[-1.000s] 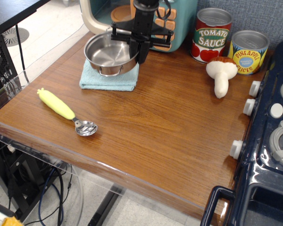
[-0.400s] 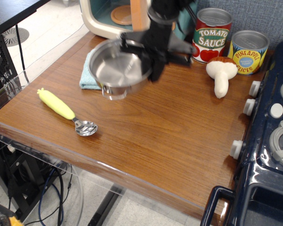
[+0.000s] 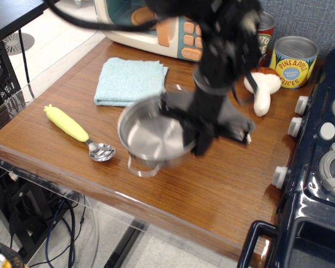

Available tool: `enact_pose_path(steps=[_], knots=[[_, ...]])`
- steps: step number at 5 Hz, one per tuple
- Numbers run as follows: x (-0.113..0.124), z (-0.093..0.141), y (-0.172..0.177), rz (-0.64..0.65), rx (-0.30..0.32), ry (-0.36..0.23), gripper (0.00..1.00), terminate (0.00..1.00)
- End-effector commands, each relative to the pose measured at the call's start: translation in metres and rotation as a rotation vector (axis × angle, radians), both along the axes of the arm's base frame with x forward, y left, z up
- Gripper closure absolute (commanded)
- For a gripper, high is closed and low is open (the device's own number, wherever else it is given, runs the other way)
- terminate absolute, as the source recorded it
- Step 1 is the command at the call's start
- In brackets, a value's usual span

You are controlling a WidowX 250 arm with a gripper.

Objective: Move the pan to the corner near the black handle.

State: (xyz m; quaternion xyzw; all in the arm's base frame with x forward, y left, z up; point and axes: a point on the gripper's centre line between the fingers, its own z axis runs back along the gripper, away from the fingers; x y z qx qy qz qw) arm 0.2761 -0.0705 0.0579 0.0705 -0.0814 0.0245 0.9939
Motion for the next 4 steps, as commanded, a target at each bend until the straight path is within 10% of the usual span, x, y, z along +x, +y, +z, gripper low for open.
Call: enact_pose_path(steps=[1,4], knots=[[-0.025,0.000,-0.030,-0.139,-0.019,0.007,1.00,0.00],[-0.027,-0.024,-0.056,-0.195,-0.029,0.071,1.00,0.00]])
